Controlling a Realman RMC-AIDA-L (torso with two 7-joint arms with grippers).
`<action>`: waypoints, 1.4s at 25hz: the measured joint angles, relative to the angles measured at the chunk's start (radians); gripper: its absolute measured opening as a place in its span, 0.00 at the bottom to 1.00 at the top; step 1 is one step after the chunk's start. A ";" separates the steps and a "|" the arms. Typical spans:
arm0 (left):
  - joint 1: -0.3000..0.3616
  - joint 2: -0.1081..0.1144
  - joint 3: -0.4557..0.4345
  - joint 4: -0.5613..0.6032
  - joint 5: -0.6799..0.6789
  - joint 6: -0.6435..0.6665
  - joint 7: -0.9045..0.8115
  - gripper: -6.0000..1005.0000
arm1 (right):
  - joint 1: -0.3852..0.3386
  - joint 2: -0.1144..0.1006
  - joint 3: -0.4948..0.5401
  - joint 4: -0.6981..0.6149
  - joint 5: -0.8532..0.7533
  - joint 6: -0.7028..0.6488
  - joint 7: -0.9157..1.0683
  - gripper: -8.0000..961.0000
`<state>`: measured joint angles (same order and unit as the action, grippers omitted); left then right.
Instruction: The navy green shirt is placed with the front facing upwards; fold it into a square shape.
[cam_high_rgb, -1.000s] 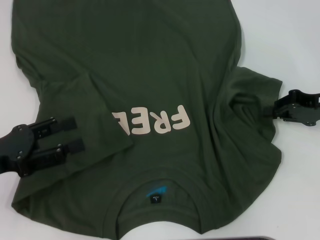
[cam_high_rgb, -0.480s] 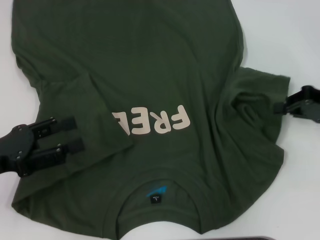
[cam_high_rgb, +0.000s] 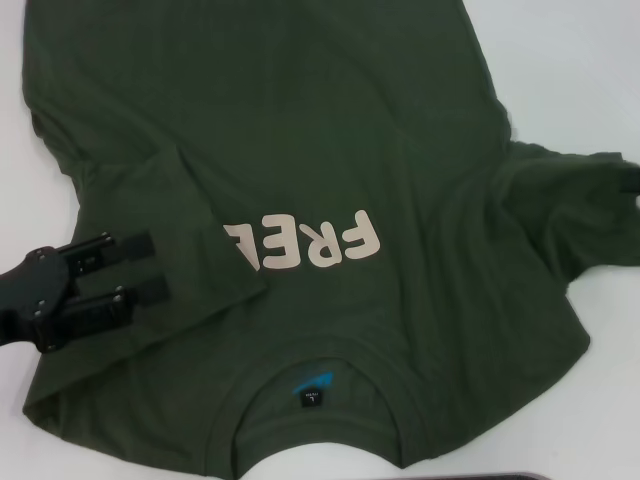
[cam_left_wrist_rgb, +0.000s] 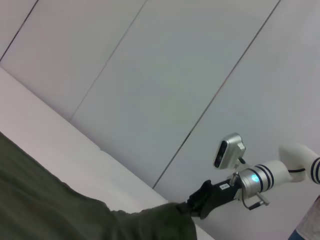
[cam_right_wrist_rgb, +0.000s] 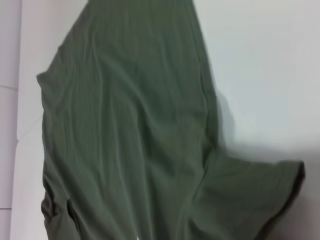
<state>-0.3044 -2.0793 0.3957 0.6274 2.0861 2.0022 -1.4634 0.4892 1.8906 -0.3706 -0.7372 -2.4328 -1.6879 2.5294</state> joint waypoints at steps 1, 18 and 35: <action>0.000 0.000 0.000 0.000 0.000 0.001 0.000 0.79 | 0.002 -0.006 0.004 0.000 0.001 -0.005 0.000 0.03; 0.001 0.001 0.000 0.000 -0.002 0.006 -0.008 0.79 | -0.001 -0.026 0.026 -0.091 0.045 -0.073 0.037 0.04; 0.001 0.002 0.000 0.000 -0.002 0.002 -0.002 0.79 | 0.107 0.058 -0.028 0.011 0.050 -0.073 0.018 0.04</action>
<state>-0.3037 -2.0775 0.3957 0.6274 2.0846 2.0040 -1.4654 0.5963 1.9482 -0.3982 -0.7264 -2.3832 -1.7605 2.5478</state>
